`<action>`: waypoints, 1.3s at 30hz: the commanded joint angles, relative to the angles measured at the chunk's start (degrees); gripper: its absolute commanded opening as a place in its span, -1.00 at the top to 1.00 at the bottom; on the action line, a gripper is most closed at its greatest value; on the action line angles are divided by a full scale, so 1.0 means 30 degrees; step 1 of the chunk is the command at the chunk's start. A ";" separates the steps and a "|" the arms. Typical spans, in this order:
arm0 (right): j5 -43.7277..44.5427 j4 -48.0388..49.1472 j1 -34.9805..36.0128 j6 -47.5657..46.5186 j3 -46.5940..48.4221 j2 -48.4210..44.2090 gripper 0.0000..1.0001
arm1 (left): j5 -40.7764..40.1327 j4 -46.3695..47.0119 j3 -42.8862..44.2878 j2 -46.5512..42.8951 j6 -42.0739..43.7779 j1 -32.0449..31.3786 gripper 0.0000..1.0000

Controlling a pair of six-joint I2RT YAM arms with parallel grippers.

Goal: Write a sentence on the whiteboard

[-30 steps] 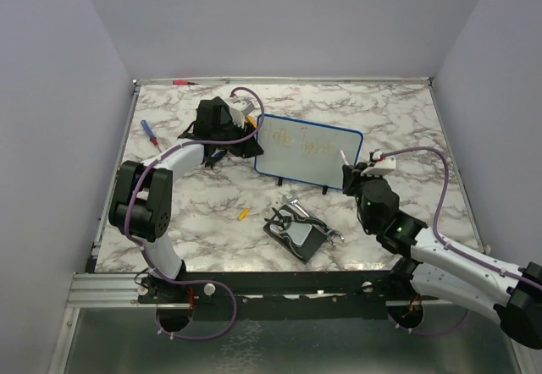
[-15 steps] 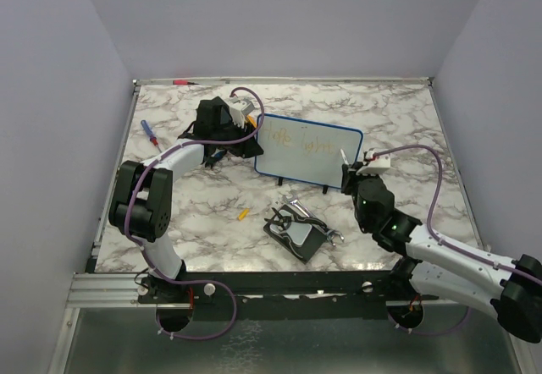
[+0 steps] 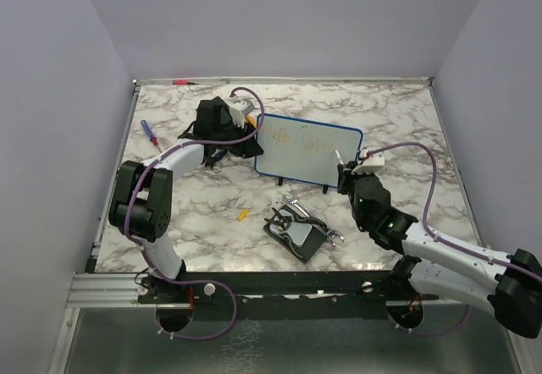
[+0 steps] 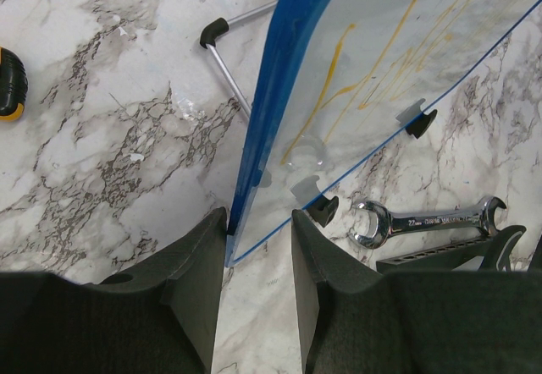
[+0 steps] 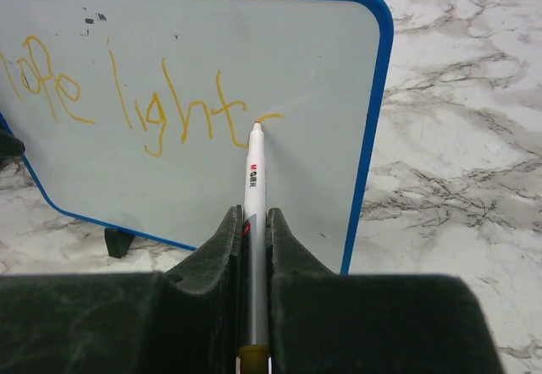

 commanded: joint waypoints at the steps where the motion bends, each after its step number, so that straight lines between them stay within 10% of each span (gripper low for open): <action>1: 0.0043 -0.0667 -0.0083 0.0683 0.0216 0.0093 0.99 | -0.0062 0.0053 0.0204 -0.0197 0.0221 -0.0170 0.26; 39: 0.1033 -0.3206 -0.0083 0.2817 0.0025 0.0033 0.99 | -0.0336 0.0075 0.0175 -0.0346 0.0162 -0.0191 0.26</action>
